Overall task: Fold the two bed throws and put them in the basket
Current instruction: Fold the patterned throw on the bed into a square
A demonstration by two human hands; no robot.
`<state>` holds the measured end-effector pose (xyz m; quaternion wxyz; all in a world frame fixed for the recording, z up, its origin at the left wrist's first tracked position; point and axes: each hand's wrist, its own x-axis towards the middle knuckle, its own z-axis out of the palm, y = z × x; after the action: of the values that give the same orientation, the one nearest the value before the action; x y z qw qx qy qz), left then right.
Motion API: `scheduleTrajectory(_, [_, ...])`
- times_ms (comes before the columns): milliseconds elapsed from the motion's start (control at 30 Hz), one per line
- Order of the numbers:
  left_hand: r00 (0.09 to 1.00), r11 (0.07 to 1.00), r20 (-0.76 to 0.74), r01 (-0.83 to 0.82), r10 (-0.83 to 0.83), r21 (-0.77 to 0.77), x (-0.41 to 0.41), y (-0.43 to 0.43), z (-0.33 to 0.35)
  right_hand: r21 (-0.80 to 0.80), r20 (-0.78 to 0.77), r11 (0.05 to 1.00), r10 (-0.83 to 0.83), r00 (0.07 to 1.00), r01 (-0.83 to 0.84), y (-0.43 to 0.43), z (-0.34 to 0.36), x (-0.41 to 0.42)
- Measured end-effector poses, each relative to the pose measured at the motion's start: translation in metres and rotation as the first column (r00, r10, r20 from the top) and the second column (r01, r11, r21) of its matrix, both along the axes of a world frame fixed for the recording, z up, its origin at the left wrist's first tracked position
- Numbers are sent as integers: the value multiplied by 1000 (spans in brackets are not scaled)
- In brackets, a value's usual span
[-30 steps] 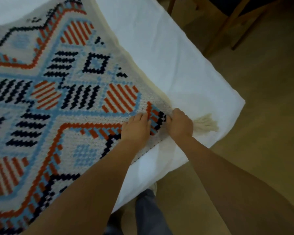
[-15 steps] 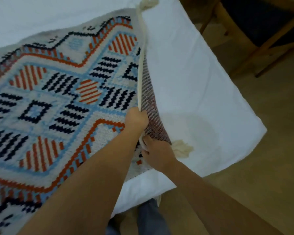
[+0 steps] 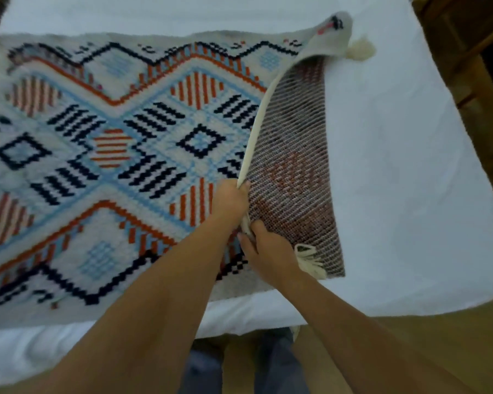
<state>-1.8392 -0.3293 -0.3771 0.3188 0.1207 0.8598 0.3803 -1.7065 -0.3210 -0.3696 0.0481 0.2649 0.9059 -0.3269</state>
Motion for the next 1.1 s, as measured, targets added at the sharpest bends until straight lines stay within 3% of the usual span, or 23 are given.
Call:
scheduleTrajectory(167, [999,993,5,-44,44,-108,-58,-90,-10,17,31,1000,-5,1000,4,-77,-5,-52])
scheduleTrajectory(333, [991,994,79,-110,111,-21,-97,-160,-10,1,73,996,92,993,-92,-146,-6,-98])
scheduleTrajectory(500, [980,980,27,-199,199,-22,-135,-223,1,-69,76,971,234,969,-229,-203,-6,-142])
scheduleTrajectory(667, [916,923,147,-382,372,48,-175,-293,-1,-50,47,950,311,949,-309,-267,-8,-184])
scheduleTrajectory(833, [953,963,142,-269,269,-17,-219,-379,-17,-35,61,952,306,950,-304,-351,-18,-222])
scheduleTrajectory(967, [970,977,117,-213,214,-16,-247,-446,-20,-72,173,958,287,942,-279,-429,-26,-256])
scheduleTrajectory(1100, [982,987,104,-158,159,-16,-273,-483,-25,-205,206,975,132,970,-89,-482,-27,-288])
